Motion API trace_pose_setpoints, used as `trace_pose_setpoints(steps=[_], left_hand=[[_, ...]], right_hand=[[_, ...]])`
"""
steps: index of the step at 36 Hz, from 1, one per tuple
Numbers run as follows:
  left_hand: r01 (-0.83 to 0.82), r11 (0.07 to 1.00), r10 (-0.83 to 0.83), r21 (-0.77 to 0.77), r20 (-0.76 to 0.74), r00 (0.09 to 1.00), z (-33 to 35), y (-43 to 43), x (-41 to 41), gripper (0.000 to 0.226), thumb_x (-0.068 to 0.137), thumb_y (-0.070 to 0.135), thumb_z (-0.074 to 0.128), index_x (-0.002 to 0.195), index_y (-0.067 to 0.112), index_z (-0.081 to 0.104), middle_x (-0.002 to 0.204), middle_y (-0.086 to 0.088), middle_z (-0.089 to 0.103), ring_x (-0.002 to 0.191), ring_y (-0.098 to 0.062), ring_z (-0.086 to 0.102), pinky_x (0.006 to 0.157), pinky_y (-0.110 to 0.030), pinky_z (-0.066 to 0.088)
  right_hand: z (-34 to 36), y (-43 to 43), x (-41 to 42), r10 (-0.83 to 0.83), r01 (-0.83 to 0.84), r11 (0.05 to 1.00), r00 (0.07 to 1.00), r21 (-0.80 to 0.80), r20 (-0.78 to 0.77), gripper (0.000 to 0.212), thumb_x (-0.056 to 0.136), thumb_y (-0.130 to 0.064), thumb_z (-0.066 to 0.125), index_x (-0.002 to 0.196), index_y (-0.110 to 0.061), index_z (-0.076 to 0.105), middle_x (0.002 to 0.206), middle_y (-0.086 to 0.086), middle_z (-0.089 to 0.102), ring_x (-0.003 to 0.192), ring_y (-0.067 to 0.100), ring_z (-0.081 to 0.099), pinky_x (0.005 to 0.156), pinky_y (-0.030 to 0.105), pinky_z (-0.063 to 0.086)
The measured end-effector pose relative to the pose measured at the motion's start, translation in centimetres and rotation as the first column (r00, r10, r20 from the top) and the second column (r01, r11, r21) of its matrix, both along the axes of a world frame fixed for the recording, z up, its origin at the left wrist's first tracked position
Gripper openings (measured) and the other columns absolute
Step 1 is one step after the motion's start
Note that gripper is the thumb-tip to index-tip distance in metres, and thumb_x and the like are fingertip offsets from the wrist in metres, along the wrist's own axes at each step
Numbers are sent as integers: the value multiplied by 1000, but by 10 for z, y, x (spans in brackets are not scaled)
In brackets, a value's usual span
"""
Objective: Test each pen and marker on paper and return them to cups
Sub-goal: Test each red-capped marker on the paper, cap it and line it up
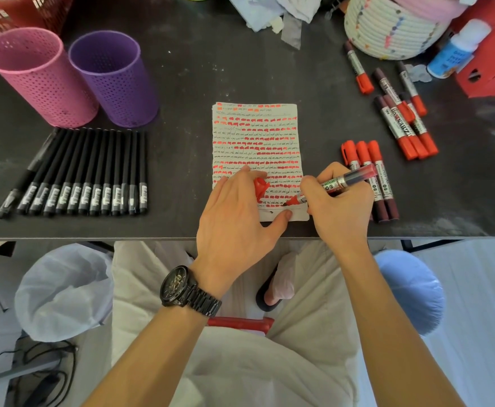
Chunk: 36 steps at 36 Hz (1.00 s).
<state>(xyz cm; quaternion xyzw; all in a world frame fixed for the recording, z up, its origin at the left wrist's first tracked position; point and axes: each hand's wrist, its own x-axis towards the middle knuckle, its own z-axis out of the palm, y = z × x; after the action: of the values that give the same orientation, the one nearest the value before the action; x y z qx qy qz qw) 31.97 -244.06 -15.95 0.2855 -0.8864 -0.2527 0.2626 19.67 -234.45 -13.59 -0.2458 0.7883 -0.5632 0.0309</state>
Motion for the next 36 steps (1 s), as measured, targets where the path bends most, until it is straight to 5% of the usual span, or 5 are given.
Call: trace_pose_setpoints(steps=[11, 15, 26, 33, 36], left_hand=[[-1, 1000, 1, 0, 5, 1000, 1, 0, 0, 62, 81, 53, 73, 126, 16, 53, 118, 3, 64, 108, -11, 56, 95, -29, 48], [-3, 1000, 3, -10, -4, 1000, -1, 0, 0, 63, 81, 55, 72, 129, 20, 51, 122, 4, 63, 114, -9, 53, 100, -36, 51], [20, 999, -20, -42, -11, 1000, 0, 0, 1, 52, 87, 53, 61, 128, 23, 52, 132, 10, 60, 137, -10, 44, 115, -33, 35], [6, 1000, -11, -20, -247, 969, 10, -2, 22, 19, 99, 43, 51, 98, 24, 52, 105, 15, 56, 97, -6, 50, 87, -24, 40], [13, 1000, -9, 16, -256, 967, 14, 3, 45, 22, 102, 48, 41, 96, 29, 49, 93, 20, 45, 84, -4, 46, 74, -19, 37]], right_hand=[[-2, 1, -2, -13, 13, 1000, 999, -1, 40, 28, 80, -13, 65, 57, -20, 50, 47, -11, 56, 46, 7, 53, 48, 26, 45], [-1, 2, -5, -62, 67, 996, 995, -61, 81, 26, 82, -16, 68, 61, -14, 52, 51, 4, 57, 50, 28, 59, 50, 37, 48], [3, 3, 7, -58, 66, 979, 997, -190, 48, 29, 93, -47, 61, 79, -22, 63, 57, -7, 64, 49, 10, 62, 50, 19, 46], [3, 20, 19, -76, 111, 971, 983, -212, 167, 48, 90, -68, 55, 92, -24, 74, 65, 1, 65, 46, 9, 55, 47, 22, 45], [-4, 41, 35, 77, 25, 949, 948, -315, 308, 50, 91, -67, 57, 107, -22, 74, 75, 6, 66, 50, 21, 56, 51, 25, 44]])
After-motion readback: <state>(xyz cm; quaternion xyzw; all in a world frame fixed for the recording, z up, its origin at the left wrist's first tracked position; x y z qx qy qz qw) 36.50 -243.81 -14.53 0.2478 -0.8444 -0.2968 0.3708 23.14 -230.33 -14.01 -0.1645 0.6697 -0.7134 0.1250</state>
